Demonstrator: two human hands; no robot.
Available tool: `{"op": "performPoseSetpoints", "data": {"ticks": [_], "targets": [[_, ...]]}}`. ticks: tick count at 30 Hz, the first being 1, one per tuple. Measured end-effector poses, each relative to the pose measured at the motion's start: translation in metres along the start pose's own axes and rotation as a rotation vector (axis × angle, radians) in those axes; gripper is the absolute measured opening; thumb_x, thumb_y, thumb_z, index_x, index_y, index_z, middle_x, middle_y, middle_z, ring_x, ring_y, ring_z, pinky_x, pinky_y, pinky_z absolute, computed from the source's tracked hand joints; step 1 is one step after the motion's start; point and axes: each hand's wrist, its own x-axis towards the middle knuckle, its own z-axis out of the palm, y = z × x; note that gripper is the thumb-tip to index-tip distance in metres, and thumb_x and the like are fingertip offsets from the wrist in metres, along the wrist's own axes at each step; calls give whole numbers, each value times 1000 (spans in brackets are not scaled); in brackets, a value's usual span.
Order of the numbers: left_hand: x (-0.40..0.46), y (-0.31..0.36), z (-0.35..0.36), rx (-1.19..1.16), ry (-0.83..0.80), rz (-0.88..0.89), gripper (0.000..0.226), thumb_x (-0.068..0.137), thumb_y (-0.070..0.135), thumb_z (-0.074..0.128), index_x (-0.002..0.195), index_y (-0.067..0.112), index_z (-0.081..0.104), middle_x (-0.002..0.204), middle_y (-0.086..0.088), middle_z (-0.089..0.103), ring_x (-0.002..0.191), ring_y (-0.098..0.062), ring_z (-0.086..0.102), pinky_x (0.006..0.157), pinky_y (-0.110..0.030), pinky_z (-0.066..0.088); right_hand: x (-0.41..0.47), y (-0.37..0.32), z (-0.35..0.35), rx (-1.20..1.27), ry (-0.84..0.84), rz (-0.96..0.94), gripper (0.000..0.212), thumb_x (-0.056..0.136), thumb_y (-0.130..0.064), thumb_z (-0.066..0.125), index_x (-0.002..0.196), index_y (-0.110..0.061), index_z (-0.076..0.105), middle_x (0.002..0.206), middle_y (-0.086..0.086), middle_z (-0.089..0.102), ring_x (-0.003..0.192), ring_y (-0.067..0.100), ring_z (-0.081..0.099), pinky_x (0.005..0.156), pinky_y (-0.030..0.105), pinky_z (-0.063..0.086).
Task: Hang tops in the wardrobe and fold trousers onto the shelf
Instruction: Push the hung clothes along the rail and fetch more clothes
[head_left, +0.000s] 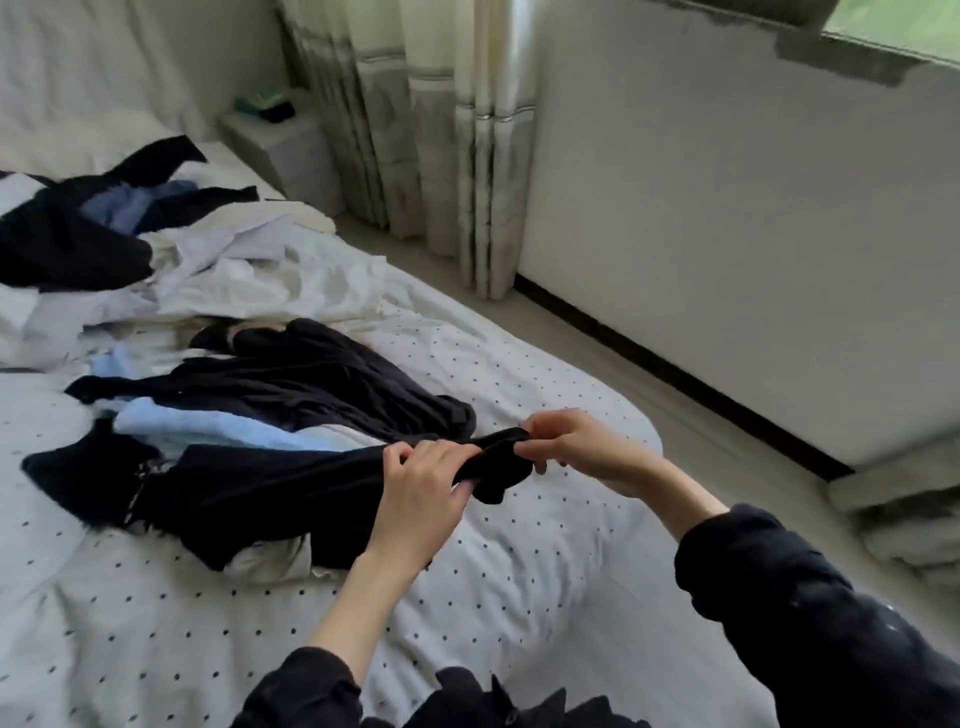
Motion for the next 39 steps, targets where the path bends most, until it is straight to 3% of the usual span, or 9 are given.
{"op": "performPoseSetpoints", "data": {"ticks": [6,13,16,18,21,24,31,36,39], "targets": [[16,125,18,-127,-63,283,28,83,34,46,96,22,67,83,10,69,72,-12,65,71,-28,25,-136,59,-66,196,367,-23,18,89,-9,61,73,-16,62,62,-10,53,58,3,42,58,21,28],[-14,278,51,-378,-243,489,22,80,28,46,80,23,67,72,10,68,64,-14,64,69,-27,29,-308,125,-96,250,748,55,14,92,-6,58,79,-12,59,66,-1,59,53,6,52,49,14,38],[-32,342,66,-459,-368,594,22,82,34,52,91,23,69,80,10,70,73,-12,67,72,-29,37,-365,153,-96,201,902,177,11,91,-10,60,80,-13,60,71,2,59,59,11,54,52,18,39],[-45,385,74,-496,-487,679,28,84,36,60,108,23,67,98,11,70,88,-11,67,78,-31,42,-401,172,-94,240,1044,242,16,91,-14,60,76,-16,58,72,0,59,61,10,55,56,21,41],[-57,433,83,-533,-647,755,45,87,38,64,128,23,55,121,9,63,106,-10,61,89,-30,42,-439,186,-93,379,1224,271,15,92,-15,59,77,-15,56,76,1,59,66,11,55,57,20,39],[-63,484,92,-604,-723,829,50,86,38,64,132,22,50,125,8,60,110,-10,58,92,-32,42,-478,196,-102,610,1415,242,11,93,-15,56,82,-15,54,81,3,59,70,14,57,57,21,37],[-62,580,99,-753,-760,864,30,84,34,66,109,19,63,104,6,65,94,-12,62,85,-34,46,-534,220,-117,857,1679,303,19,91,-12,55,75,-18,48,76,1,60,69,17,61,52,22,33],[-66,625,111,-815,-902,838,12,88,17,60,93,11,70,83,5,68,80,-14,62,68,-12,42,-570,246,-108,937,1842,378,16,89,-18,60,77,-16,50,85,6,63,81,24,66,48,21,33],[-73,650,116,-830,-1048,784,11,90,16,56,83,14,63,68,7,59,67,-13,53,58,-11,37,-597,260,-86,907,1889,492,18,92,-21,60,79,-14,49,78,4,67,64,15,70,44,20,25]]}}
